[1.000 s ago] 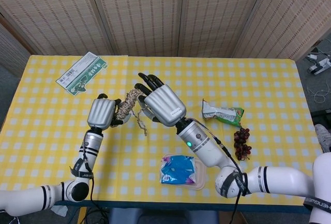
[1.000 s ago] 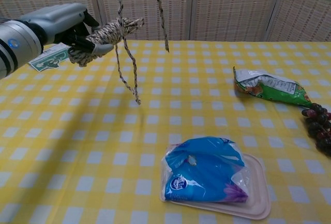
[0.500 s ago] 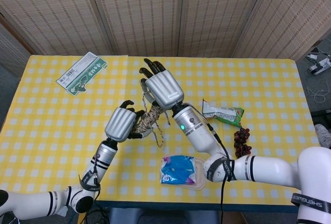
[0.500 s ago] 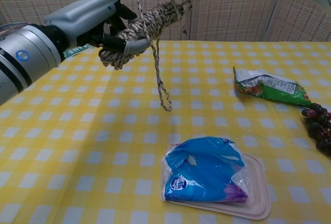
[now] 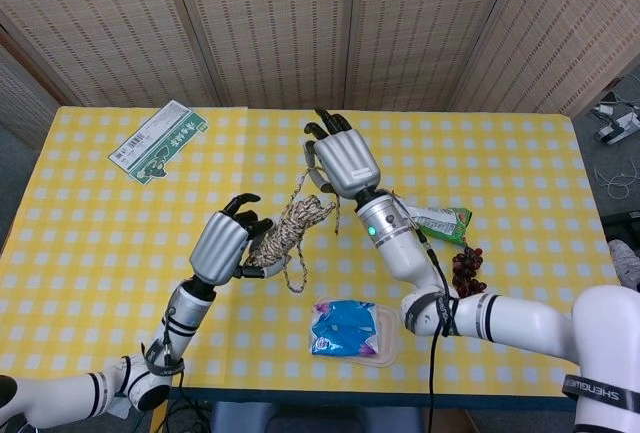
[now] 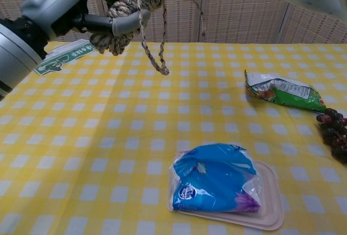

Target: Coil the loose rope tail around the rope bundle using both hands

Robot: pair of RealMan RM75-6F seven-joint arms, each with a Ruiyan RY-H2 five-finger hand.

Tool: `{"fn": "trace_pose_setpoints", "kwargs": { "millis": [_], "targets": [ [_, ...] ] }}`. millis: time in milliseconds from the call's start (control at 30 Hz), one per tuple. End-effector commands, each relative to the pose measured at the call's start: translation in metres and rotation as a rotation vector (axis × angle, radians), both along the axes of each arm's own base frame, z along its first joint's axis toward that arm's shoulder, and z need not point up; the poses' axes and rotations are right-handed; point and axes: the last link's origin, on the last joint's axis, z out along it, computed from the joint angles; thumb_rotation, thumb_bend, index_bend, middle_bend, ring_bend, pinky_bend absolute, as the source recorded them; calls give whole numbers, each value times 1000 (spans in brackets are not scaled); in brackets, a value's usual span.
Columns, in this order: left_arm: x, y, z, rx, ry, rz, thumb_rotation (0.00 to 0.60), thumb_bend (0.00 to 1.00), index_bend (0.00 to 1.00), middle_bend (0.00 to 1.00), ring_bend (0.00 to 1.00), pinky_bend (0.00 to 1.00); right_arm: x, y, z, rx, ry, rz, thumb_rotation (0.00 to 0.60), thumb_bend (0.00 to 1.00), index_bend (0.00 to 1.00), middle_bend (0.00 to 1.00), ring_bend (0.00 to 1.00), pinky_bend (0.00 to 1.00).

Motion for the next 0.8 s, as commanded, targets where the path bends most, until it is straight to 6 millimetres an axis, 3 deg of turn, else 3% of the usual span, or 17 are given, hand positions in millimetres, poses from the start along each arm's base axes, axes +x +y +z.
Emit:
{"fn": "trace_pose_setpoints", "kwargs": {
  "millis": [33,367,800],
  "targets": [
    [-5,2,8,15,-24,7,294,279,738,819,643,253,-14,-2,-4,8,5,-27,600,365,572,246,58,136],
    [-9,16,36,16,-131,75,293,279,739,819,644,253,-52,4,-27,54,74,-65,600,365,572,246,60,136],
    [-21,40,65,83,-124,209,285,279,739,819,644,253,-81,26,-52,117,164,-48,600,365,572,247,60,136]
  ]
}}
